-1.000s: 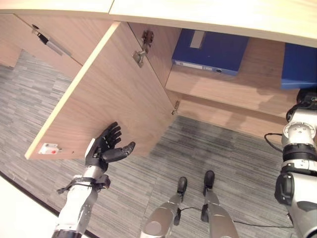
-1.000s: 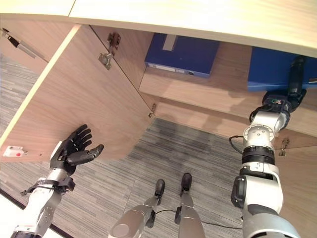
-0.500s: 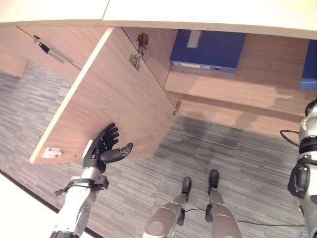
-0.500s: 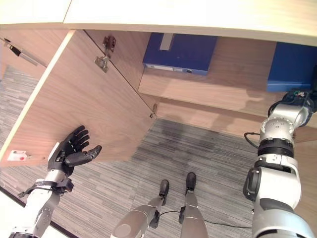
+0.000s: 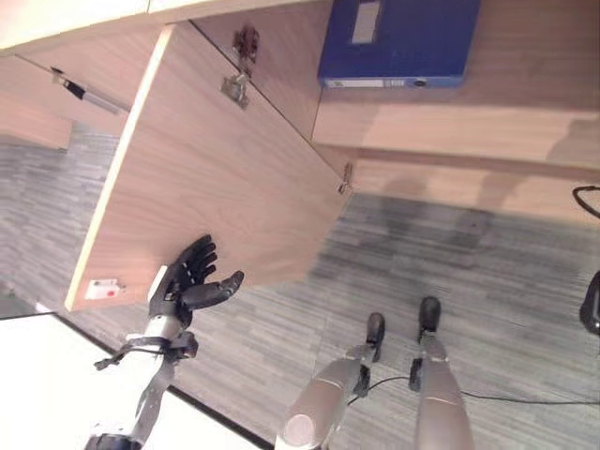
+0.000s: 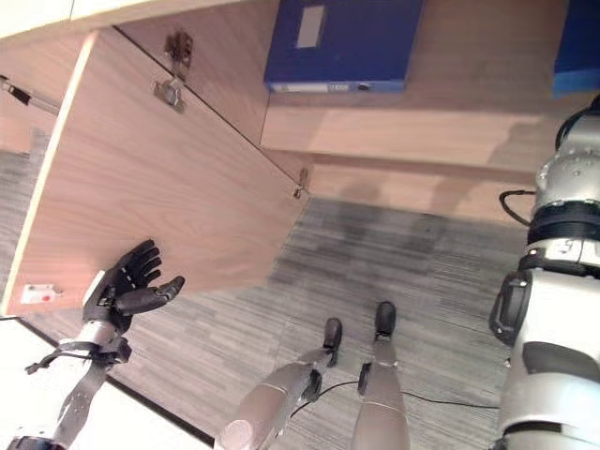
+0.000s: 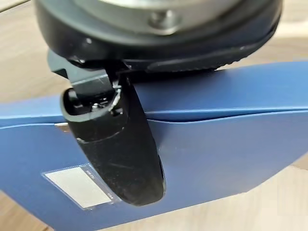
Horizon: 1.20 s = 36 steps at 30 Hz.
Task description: Put the empty folder in the office cabinet
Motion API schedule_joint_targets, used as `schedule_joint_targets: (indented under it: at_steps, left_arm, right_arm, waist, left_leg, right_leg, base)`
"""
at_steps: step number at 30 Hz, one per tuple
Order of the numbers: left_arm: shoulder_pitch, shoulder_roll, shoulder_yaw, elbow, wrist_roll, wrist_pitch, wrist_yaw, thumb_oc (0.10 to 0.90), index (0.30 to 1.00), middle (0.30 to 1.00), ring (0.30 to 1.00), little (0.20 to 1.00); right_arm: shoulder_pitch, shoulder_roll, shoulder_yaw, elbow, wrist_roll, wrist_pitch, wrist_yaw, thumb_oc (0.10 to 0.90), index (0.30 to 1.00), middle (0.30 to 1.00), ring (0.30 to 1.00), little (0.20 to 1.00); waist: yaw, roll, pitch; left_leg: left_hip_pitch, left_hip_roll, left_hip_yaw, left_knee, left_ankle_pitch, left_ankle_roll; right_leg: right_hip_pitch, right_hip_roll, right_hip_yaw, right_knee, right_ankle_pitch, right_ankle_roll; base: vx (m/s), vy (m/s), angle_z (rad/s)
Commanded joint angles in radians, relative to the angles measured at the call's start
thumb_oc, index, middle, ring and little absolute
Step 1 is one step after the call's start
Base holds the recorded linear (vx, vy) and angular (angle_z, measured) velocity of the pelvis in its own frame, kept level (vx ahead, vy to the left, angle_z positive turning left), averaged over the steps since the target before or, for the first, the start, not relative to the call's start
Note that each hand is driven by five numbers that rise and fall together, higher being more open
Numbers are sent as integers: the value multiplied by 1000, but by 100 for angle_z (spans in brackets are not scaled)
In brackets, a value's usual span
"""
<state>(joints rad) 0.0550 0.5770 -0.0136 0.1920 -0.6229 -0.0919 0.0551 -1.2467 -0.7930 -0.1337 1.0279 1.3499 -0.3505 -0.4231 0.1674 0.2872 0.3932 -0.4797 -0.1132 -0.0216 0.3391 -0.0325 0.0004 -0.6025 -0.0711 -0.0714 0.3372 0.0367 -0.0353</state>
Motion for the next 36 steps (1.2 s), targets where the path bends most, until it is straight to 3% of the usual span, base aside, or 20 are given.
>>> schedule_joint_targets:
  at_steps: [1,5,8,9,10,11,14,16,19,21,24,26,27,34,36]
  left_arm:
    - [64,43,100,68,-42,-40,96,800,900,900,900,900]
    - [56,21,71,154,-33,-29,110,800,900,900,900,900]
    - [66,4,45,201,-35,-7,101,800,900,900,900,900]
    - [71,1,39,218,-39,-2,98,800,900,900,900,900]
    - [70,0,39,219,-39,-2,97,800,900,900,900,900]
    - [73,-7,31,261,-48,9,94,800,900,900,900,900]
    - [72,-12,27,298,-57,14,86,800,900,900,900,900]
    - [68,-13,25,341,-70,19,79,800,900,900,900,900]
    - [62,-8,22,359,-77,19,69,800,900,900,900,900]
    - [56,-5,23,364,-81,22,63,800,900,900,900,900]
    - [47,-4,28,374,-89,24,60,800,900,900,900,900]
    - [40,1,28,389,-88,26,50,800,900,900,900,900]
    - [37,2,28,393,-88,25,47,800,900,900,900,900]
    - [14,20,15,446,-71,31,13,800,900,900,900,900]
    - [5,22,12,453,-67,33,8,800,900,900,900,900]
  right_arm:
    - [-2,-70,62,-170,-46,-84,72,400,300,300,300,300]
    - [19,-58,46,-204,-48,-102,47,400,300,300,300,300]
    - [13,-62,51,-199,-42,-98,42,400,300,300,300,300]
    - [8,-63,57,-195,-41,-95,38,438,356,356,356,356]
    - [7,-64,59,-194,-41,-95,38,518,476,476,476,476]
    - [-9,-69,71,-178,-36,-83,39,800,900,900,900,900]
    - [-33,-88,110,-141,-38,-46,51,800,900,900,900,900]
    - [-64,-122,176,-81,-53,28,85,800,900,900,900,900]
    - [-99,-142,244,0,-43,91,138,800,900,900,900,900]
    - [-115,-151,279,43,-61,133,159,800,900,900,900,900]
    - [-131,-153,305,77,-65,168,185,800,900,900,900,900]
    - [-134,-146,334,101,-80,208,221,800,900,900,900,900]
    - [-136,-145,346,106,-92,219,229,800,900,900,900,900]
    - [-179,-161,517,202,-296,379,323,800,900,900,900,900]
    - [-193,-165,537,222,-326,397,341,800,900,900,900,900]
  waist:
    - [8,-65,-54]
    - [3,-77,-84]
    - [1,-76,-92]
    - [2,-75,-99]
    - [2,-76,-106]
    - [5,-75,-109]
    - [8,-78,-125]
    - [8,-84,-125]
    - [7,-94,-133]
    - [8,-97,-127]
    - [8,-101,-132]
    - [11,-101,-125]
    - [12,-105,-131]
    - [17,-121,-126]
    - [17,-120,-123]
  left_leg:
    - [-155,-26,17,103,-94,11]
    - [-180,-35,11,121,-130,5]
    - [-190,-36,18,112,-113,5]
    - [-185,-37,16,101,-111,3]
    - [-175,-39,9,98,-128,1]
    - [-181,-38,17,89,-107,1]
    - [-166,-40,10,72,-119,-3]
    - [-169,-37,20,61,-94,-2]
    - [-152,-38,13,48,-106,-8]
    - [-157,-35,20,40,-85,-7]
    - [-145,-36,11,35,-102,-11]
    - [-151,-32,19,30,-79,-10]
    - [-141,-34,12,28,-98,-12]
    - [-131,-25,19,7,-88,-15]
    - [-130,-24,19,6,-87,-15]
  right_leg:
    - [-39,-10,-31,217,-227,53]
    - [-76,-22,-23,261,-262,54]
    - [-88,-31,-32,264,-249,48]
    - [-87,-31,-30,258,-251,48]
    - [-78,-28,-21,258,-267,52]
    - [-86,-33,-33,253,-249,49]
    - [-74,-31,-22,241,-265,55]
    - [-77,-35,-31,230,-241,53]
    - [-64,-33,-24,221,-254,57]
    - [-69,-35,-35,211,-232,53]
    - [-58,-31,-28,205,-248,57]
    - [-65,-32,-37,199,-228,51]
    - [-57,-28,-28,198,-246,56]
    - [-48,-24,-28,169,-229,58]
    - [-47,-24,-29,166,-227,58]
  base:
    - [18,21,4]
    - [23,31,7]
    - [7,31,6]
    - [16,35,5]
    - [25,39,7]
    - [19,34,6]
    - [45,22,-1]
    - [0,0,0]
    - [-33,0,-1]
    - [0,0,0]
    - [-13,-12,1]
    - [0,0,0]
    - [62,-42,1]
    - [5,-8,0]
    - [0,0,0]
